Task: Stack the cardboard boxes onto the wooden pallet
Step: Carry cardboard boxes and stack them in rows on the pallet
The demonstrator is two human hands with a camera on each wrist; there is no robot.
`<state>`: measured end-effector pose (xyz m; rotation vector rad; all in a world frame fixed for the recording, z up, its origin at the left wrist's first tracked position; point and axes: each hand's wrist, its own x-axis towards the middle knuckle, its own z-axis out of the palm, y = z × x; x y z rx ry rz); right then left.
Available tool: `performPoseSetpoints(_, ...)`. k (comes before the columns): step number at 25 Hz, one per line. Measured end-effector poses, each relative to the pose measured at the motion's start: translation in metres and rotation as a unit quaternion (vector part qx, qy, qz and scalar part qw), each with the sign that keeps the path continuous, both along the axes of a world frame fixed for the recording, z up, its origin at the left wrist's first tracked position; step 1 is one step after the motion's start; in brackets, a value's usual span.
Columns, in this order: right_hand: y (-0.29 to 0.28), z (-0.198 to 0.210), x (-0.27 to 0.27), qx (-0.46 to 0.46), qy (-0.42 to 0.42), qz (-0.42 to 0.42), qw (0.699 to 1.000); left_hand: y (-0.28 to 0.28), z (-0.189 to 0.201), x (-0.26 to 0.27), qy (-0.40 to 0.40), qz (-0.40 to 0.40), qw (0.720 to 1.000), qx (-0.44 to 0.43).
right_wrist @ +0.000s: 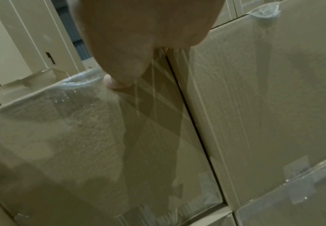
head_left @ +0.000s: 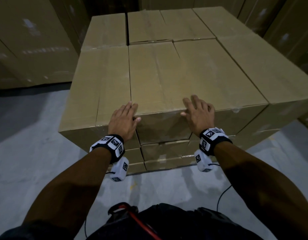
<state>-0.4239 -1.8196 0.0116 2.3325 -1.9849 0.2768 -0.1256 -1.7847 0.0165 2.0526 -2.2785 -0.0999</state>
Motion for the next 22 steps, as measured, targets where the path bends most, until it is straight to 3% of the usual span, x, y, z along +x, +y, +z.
performPoseSetpoints(22,0.0082,-0.0082,-0.0029,-0.049,0.014,0.026,0.998,0.0016,0.0014,0.009,-0.036,-0.061,0.997,-0.039)
